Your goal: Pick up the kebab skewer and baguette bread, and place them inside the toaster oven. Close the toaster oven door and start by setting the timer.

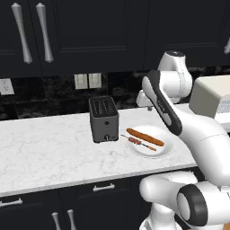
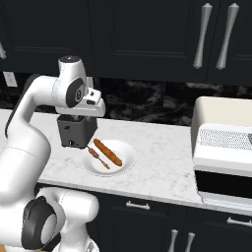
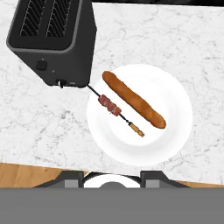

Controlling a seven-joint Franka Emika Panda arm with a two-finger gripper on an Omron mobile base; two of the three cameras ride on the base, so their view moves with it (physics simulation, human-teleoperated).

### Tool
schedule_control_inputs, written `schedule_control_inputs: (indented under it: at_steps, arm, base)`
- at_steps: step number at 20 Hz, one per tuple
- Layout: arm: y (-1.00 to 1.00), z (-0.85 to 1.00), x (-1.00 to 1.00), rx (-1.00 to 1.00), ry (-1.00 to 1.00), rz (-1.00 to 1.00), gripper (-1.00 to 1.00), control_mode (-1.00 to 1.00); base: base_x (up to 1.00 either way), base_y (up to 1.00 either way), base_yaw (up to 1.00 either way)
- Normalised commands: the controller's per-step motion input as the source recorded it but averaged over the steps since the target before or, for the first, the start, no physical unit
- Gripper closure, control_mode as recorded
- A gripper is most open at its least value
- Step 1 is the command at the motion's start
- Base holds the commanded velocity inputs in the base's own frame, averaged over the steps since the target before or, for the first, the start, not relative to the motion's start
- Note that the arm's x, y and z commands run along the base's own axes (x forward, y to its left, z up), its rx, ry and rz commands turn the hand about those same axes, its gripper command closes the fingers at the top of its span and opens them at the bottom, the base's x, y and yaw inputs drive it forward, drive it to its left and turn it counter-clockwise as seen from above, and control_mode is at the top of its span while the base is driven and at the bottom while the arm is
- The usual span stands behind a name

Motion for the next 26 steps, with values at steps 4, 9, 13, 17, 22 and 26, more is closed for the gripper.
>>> schedule_control_inputs:
  at_steps: [4,9,13,17,22,26]
  arm:
    - [0.2,0.0,0.0,0.0,0.01,0.02,-1.0,-1.0]
    - [0.0,0.0,0.0,0.0,0.0,0.0,-1.0,-1.0]
    - [-0.17,-0.14,-0.09,0.01,-0.08,0.01,-1.0,-1.0]
    - [-0.7,-0.46,-0.1,0.06,-0.12,0.03,-1.0,-1.0]
    - [-0.49,-0.41,0.06,0.07,-0.07,0.09,-1.0,-1.0]
    - [-0.16,-0.77,0.39,0.01,0.06,0.16,-1.0,-1.0]
  base:
    - [0.0,0.0,0.0]
    - [0.0,0.0,0.0]
    - [0.0,0.0,0.0]
    - [0.0,0.0,0.0]
    - [0.0,0.0,0.0]
    - [0.0,0.0,0.0]
